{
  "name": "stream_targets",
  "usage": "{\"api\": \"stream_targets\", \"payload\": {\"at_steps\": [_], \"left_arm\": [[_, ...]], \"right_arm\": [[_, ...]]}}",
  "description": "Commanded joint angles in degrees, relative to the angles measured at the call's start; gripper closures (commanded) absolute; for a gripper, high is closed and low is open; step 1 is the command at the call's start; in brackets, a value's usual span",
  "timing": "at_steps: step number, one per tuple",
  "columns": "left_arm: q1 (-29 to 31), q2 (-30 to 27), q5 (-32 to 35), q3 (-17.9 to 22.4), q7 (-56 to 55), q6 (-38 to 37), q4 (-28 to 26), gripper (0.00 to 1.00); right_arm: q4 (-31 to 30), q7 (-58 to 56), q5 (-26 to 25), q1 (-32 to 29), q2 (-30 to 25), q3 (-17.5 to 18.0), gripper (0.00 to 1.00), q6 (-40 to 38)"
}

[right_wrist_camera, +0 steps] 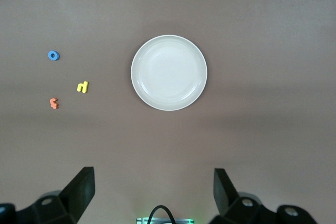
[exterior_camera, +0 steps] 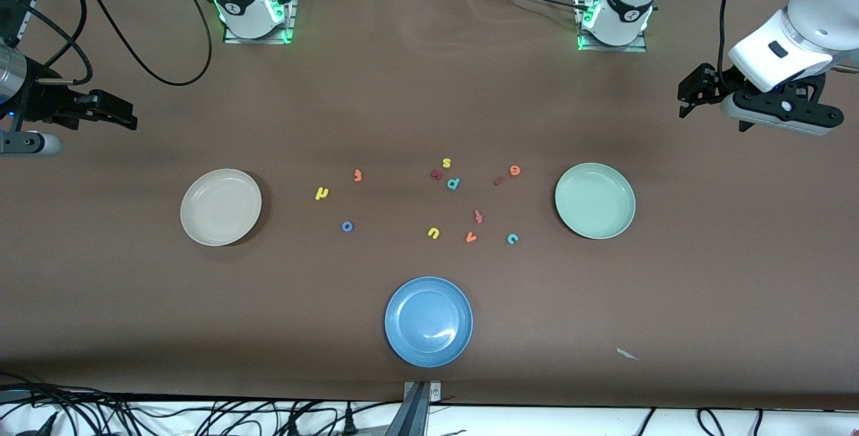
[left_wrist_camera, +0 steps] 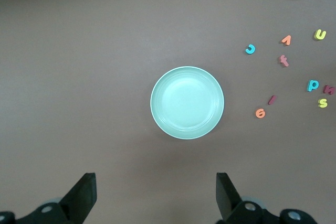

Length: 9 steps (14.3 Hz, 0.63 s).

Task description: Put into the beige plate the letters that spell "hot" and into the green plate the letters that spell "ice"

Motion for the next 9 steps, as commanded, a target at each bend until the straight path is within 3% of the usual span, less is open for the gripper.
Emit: {"api": "stream_targets", "payload": {"at_steps": [1, 9], "left_arm": [[0.0, 0.4, -0.7, -0.1, 1.1, -0.4, 1.0, 0.0], [0.3, 0.5, -1.1, 0.0, 1.0, -2.0, 0.9, 0.0]], "right_arm": [[-0.6, 0.1, 0.1, 0.2, -0.5, 0.2, 0.0, 0.5], [-1.0, 1.5, -0.1, 1.1, -0.5, 0.3, 0.0, 0.8]]}}
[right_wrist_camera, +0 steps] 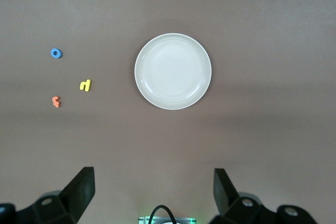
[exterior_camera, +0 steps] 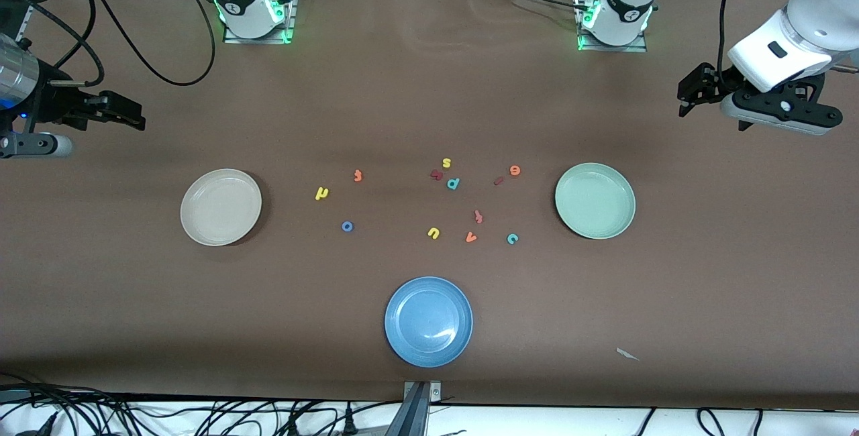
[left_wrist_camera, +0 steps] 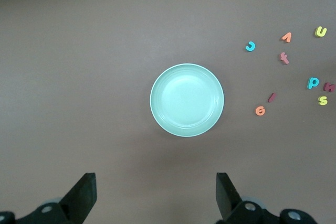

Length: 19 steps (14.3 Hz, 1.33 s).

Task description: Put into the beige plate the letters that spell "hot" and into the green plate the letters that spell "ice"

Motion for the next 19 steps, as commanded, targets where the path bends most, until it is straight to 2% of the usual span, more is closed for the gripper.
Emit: {"api": "stream_targets", "payload": {"at_steps": [1, 6, 10, 16, 19], "left_arm": [[0.2, 0.9, -1.1, -0.1, 1.2, -1.2, 0.9, 0.0], [-0.3, 3.7, -1.3, -0.1, 1.3, -1.2, 1.0, 0.0], [-1.3, 9.0, -1.4, -1.1, 2.0, -0.5, 1.7, 0.0], [-7.1, 31.6, -1.7, -2.0, 1.3, 0.9, 19.6, 0.0], [-9.0, 38.9, -1.8, -1.8, -6.9, 9.9, 21.7, 0.0]], "right_arm": [[-0.8, 0.7, 0.0, 0.2, -0.4, 0.0, 0.0, 0.7], [-2.1, 2.6, 0.0, 0.3, -0.4, 0.0, 0.0, 1.1], [-6.1, 4.0, 0.0, 0.7, -1.1, 0.1, 0.0, 4.4], [-12.3, 14.0, 0.4, 0.9, -1.1, 5.1, 0.0, 12.2], [-17.9, 18.0, 0.4, 0.9, -1.0, 7.8, 0.0, 19.8]]}}
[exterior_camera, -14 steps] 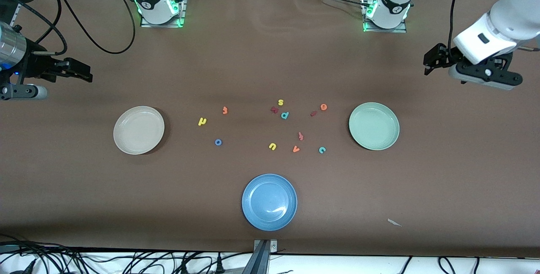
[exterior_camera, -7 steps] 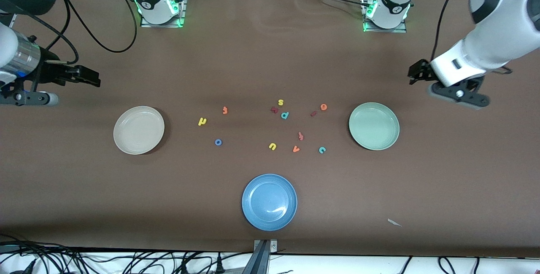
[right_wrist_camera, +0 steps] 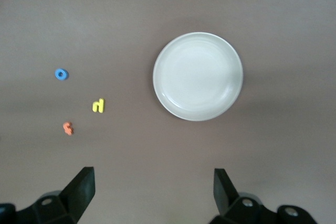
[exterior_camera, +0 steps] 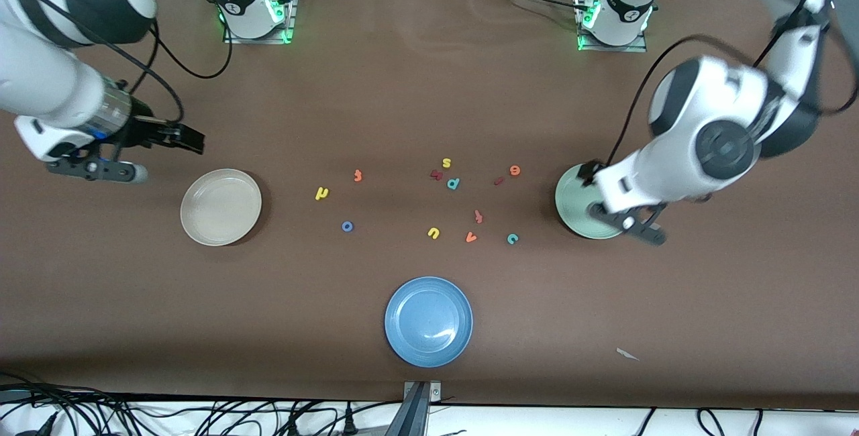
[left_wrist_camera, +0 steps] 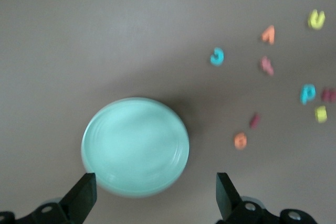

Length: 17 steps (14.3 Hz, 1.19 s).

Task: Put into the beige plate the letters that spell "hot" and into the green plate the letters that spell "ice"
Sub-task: 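Grasp teal c with the left gripper while the right gripper grasps yellow n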

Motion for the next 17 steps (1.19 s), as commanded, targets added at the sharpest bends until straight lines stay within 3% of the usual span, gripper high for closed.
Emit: {"api": "stream_targets", "payload": {"at_steps": [1, 9, 12, 14, 17], "left_arm": [[-1.0, 7.4, -1.2, 0.3, -6.5, 4.6, 5.2, 0.0], [-4.8, 13.7, -1.2, 0.2, -29.2, 13.7, 5.2, 0.01], [-5.7, 16.2, -1.2, 0.2, -33.7, 16.5, 5.2, 0.02], [-6.7, 18.1, -0.8, 0.2, -41.7, 18.0, 5.2, 0.11], [-6.2, 19.3, -1.9, 0.2, -47.8, 20.1, 5.2, 0.12]], "right_arm": [[-7.0, 4.5, 0.4, -0.1, -1.2, 2.2, 0.0, 7.9], [-24.2, 17.1, 0.4, 0.1, 2.0, 8.8, 0.0, 33.4], [-24.6, 22.1, 0.0, 2.3, 7.3, 9.4, 0.0, 39.5], [-24.4, 22.2, 0.0, 3.0, 10.5, 9.4, 0.0, 42.5], [-23.9, 22.2, -0.4, 3.9, 14.4, 9.3, 0.0, 44.9]]}}
